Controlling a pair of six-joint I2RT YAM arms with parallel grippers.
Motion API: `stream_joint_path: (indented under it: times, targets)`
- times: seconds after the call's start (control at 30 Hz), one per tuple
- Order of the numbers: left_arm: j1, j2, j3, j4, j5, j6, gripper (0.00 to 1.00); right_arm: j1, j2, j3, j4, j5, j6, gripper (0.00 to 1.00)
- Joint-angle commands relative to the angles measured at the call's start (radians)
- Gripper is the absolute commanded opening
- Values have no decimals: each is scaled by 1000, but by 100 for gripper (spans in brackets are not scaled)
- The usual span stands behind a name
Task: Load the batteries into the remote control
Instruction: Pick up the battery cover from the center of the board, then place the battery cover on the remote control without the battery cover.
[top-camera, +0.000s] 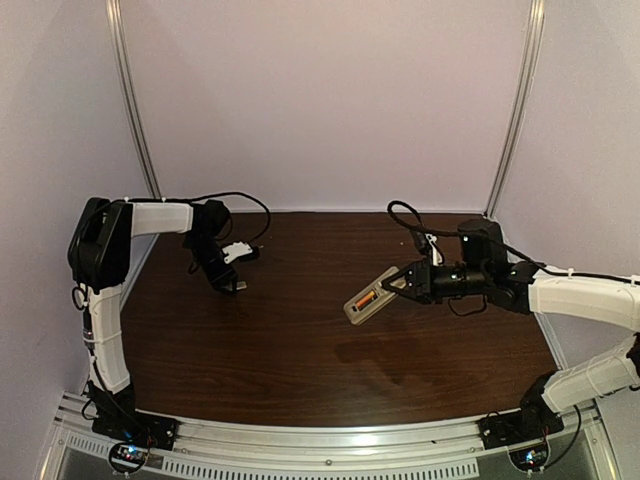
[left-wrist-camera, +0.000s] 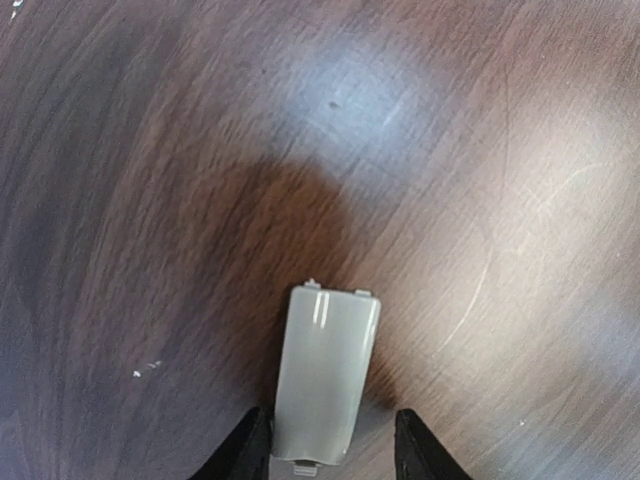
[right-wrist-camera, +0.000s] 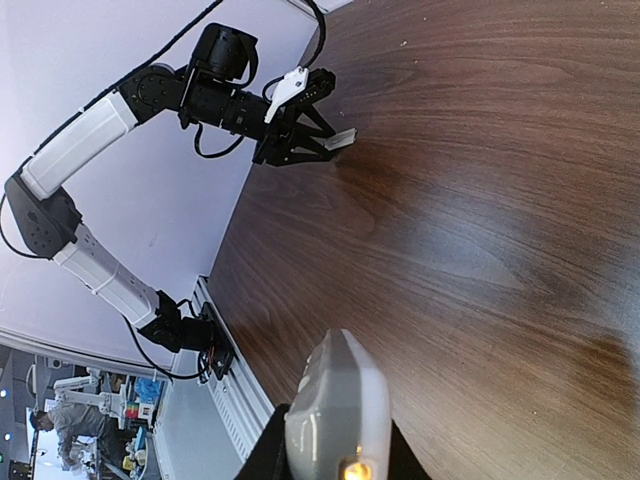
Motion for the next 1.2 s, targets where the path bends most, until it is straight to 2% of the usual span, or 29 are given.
stream_joint_path:
  times: [0.0,0.27,0.4,0.67,0.9,1.17]
  targets:
    - [14,9,-12,-14,29,8,44,-4,4,38,16,-14,-13,0]
    - [14,11,-28,-26,36,-4,42,-4,13,50,14,-17,-16,0]
    - [13,18,-9,-27,45,-28,29,-3,14,49,16,-14,-14,0]
    - [-77,-23,45,-34,69,-90,22,-4,29,-11,162,-16,57,0]
    - [-171,-181,21,11,69,-182,12,-4,23,-73,291,-9,165,0]
    - [-396,-438,-70,115,68,-276,13,6,16,-145,452,-15,313,0]
